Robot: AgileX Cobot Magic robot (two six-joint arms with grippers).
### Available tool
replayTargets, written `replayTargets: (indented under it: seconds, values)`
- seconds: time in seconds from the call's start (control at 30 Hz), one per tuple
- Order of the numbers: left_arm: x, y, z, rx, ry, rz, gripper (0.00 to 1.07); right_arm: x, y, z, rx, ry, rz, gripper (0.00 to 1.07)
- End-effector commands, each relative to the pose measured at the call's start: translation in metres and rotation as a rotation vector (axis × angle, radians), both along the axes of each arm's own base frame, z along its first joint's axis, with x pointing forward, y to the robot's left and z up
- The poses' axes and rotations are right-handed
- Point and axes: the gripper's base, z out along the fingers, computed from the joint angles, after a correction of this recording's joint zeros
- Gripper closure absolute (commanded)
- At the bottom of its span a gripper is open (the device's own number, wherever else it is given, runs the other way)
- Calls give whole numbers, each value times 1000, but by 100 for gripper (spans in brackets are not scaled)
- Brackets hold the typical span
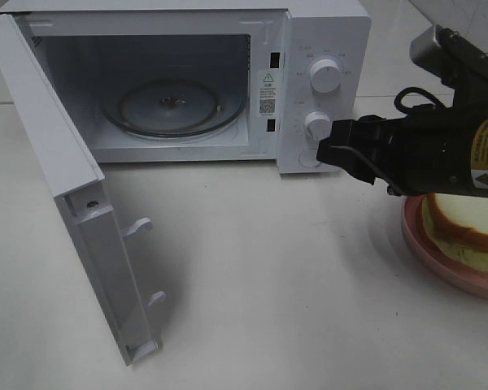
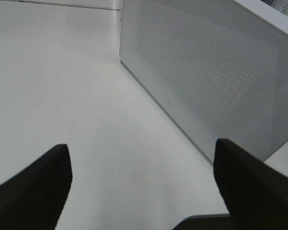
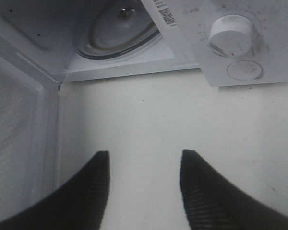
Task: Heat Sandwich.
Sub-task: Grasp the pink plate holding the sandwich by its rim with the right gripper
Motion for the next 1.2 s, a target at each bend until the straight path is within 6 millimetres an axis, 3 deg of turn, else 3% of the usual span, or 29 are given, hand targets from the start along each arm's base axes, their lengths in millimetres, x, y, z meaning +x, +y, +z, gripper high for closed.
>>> replayTargets:
  seconds: [0.03,0.63,1.03,1.13,1.2]
  values:
    - [-3,0,0,-4,-31,-3,30,2,-2,7,-52,-7,-2,43]
    - [-3,0,0,-4,-31,-3,30,24,6,46,-73,-77,18,43]
    - [-3,0,0,-4,-31,-3,30,27,2,48,-125,-131,-10,43]
    - [-3,0,0,-4,-31,-3,30,30,-8,45,-214,-131,-91,43]
    - [-3,0,0,-4,-31,-3,30,29,-20,42,-441,-34,-94,43]
